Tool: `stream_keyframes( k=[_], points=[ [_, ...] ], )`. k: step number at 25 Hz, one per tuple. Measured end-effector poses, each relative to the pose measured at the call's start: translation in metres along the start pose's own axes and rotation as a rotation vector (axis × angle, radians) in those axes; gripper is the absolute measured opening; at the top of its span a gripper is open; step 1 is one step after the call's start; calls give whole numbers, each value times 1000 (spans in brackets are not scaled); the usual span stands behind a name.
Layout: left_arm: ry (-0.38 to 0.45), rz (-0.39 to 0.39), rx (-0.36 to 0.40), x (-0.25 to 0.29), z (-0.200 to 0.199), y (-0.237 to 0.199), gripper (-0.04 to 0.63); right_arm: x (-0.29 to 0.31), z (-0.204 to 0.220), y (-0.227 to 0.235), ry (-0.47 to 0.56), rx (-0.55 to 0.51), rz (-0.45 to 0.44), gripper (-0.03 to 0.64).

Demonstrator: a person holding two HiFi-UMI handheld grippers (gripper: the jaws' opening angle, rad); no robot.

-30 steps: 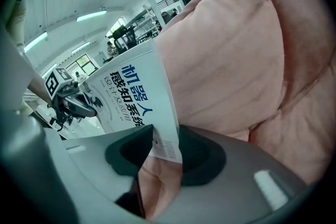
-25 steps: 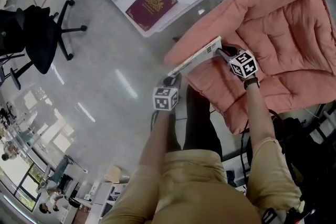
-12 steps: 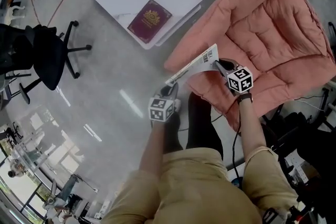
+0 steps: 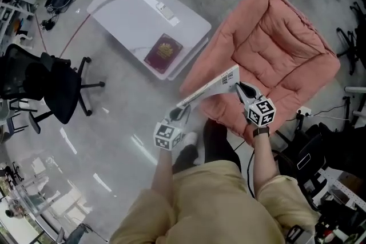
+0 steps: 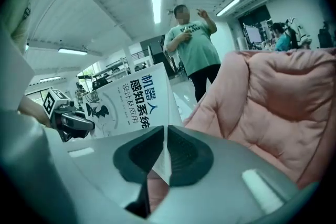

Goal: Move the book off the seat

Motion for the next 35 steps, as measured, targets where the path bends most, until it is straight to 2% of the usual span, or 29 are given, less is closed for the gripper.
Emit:
stream_keyframes(
  k=[9, 16, 21, 27, 32, 35],
  points=[
    [134, 121, 172, -93, -81, 61, 44, -94, -108, -58, 194, -24, 152, 25],
    [202, 184, 299, -168, -114, 99, 44, -149, -162, -117, 295, -70, 219, 25],
    [256, 198, 350, -213, -121, 117, 44, -175, -180, -156, 353, -68, 228, 23],
    [299, 172, 318, -230, -128, 117, 44, -172, -199, -161, 376, -99, 147, 23],
    [373, 108, 267, -239, -148, 109, 44, -142, -239, -147, 410, -137, 23, 23],
    [425, 33, 218, -254, -158, 96, 44, -113, -263, -150, 432, -171, -86, 21]
  ],
)
Point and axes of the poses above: the fingertips, and each gripper's own axes: x forward along the fingers, y to its right, z out of its underside, the point moved 1 cm from there along -x, backward along the fingers, and after that the axes turned 15 degrees about -x, right-handed, at the moved point
